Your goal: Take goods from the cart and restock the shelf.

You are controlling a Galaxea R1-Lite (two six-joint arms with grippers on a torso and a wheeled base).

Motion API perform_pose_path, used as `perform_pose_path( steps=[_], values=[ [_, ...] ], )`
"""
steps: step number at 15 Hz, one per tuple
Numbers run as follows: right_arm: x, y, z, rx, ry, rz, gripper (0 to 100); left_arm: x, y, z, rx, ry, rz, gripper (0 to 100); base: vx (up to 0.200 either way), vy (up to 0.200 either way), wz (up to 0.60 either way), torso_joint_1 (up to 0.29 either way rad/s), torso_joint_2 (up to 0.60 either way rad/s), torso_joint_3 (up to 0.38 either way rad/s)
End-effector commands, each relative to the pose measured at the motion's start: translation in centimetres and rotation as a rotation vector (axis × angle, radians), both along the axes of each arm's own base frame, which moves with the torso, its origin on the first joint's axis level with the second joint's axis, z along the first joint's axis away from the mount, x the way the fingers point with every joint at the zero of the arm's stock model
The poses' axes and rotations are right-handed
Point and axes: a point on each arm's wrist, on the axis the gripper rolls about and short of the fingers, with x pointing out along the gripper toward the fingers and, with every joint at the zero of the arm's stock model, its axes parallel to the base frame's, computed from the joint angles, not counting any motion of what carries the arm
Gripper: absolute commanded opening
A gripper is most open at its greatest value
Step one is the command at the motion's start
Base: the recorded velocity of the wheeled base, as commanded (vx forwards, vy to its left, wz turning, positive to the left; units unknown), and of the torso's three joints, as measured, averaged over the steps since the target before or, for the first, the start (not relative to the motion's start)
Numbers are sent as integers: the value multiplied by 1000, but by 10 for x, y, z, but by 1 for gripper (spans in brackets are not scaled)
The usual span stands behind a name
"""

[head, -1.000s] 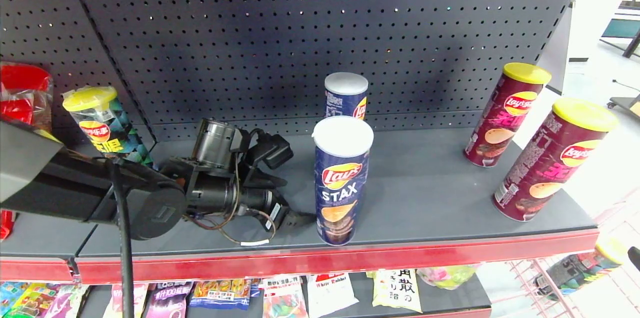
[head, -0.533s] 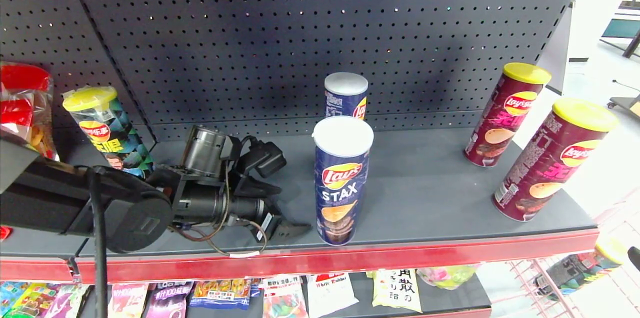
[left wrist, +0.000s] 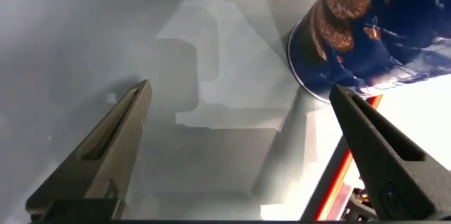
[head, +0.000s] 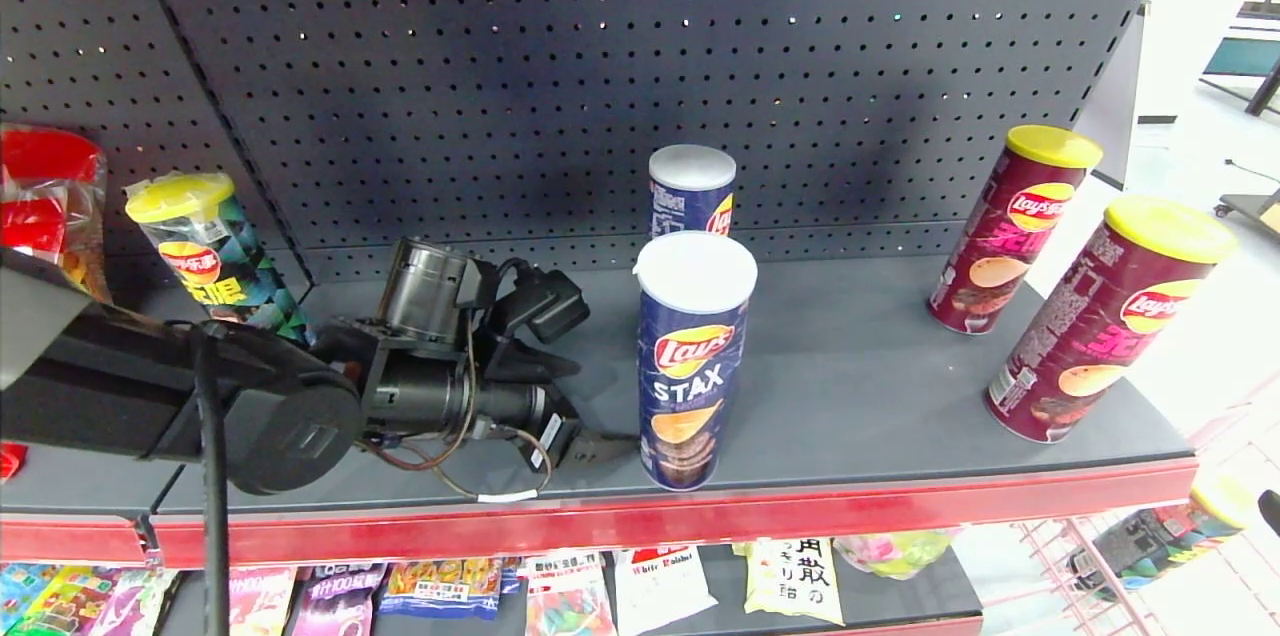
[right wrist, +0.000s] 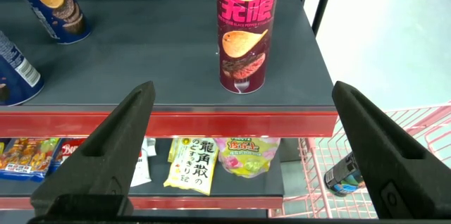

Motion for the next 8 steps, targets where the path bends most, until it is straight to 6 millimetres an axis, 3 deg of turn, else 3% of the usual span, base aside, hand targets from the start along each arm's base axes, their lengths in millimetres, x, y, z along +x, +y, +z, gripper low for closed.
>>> perform_pose_path(
  steps=[1,8],
  values=[
    [0,0,0,-2,1,0,100,4,-3,-1,-1,-2,-2,100,0,0,0,0,0,0],
    [0,0,0,-2,1,1,100,6,-4,-3,1,1,0,100,0,0,0,0,0,0]
  ],
)
